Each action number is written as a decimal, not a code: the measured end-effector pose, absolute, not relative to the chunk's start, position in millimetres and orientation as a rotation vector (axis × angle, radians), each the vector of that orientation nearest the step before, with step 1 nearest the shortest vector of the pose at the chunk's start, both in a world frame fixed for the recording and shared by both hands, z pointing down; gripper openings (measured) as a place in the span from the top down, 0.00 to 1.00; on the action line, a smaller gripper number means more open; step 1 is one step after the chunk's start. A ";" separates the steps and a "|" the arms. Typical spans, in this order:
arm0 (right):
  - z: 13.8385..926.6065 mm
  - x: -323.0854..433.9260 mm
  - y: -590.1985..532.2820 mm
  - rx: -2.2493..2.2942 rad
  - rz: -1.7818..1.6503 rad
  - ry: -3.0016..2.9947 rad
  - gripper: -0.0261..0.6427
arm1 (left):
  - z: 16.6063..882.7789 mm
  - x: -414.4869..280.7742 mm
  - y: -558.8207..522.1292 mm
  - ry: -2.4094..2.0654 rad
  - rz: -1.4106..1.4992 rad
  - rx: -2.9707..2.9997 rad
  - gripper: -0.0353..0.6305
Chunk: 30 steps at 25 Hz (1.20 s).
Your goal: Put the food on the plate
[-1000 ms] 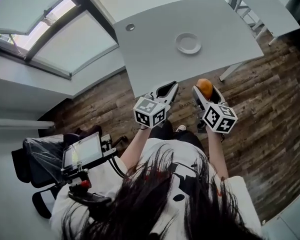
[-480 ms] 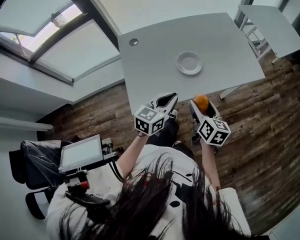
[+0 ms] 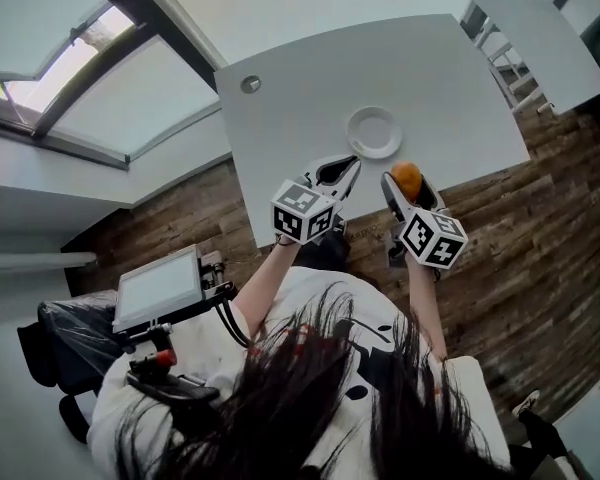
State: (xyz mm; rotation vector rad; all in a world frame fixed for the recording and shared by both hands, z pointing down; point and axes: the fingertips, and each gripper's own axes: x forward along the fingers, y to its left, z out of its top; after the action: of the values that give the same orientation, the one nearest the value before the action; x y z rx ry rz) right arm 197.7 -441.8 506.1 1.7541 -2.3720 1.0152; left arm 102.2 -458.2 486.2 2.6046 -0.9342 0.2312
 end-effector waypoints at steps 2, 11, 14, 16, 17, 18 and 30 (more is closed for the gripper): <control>507.7 195.5 -460.8 1.751 1.016 -2.354 0.41 | 488.2 102.2 -474.8 -0.918 0.229 2.599 0.94; 537.0 173.8 -543.9 1.667 0.994 -2.259 0.41 | 509.8 83.9 -540.4 -0.908 0.193 2.513 0.94; 556.3 165.2 -571.6 1.595 0.941 -2.208 0.41 | 516.2 72.5 -557.8 -0.918 0.190 2.485 0.94; 569.0 165.6 -583.4 1.537 0.889 -2.184 0.41 | 517.3 72.1 -561.2 -0.922 0.188 2.481 0.94; 576.3 166.0 -587.2 1.506 0.865 -2.173 0.41 | 518.0 72.4 -560.8 -0.923 0.187 2.479 0.94; 584.5 165.6 -589.8 1.475 0.844 -2.161 0.41 | 519.2 72.3 -559.8 -0.925 0.188 2.475 0.94; 650.1 152.1 -613.3 1.238 0.711 -2.035 0.41 | 527.2 58.0 -566.8 -0.981 0.181 2.437 0.94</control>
State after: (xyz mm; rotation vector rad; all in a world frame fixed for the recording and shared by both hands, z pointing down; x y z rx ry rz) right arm 152.1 -613.3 650.1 1.2378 -2.0349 0.7106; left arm 58.0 -566.8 527.2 2.4366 -0.9811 0.1806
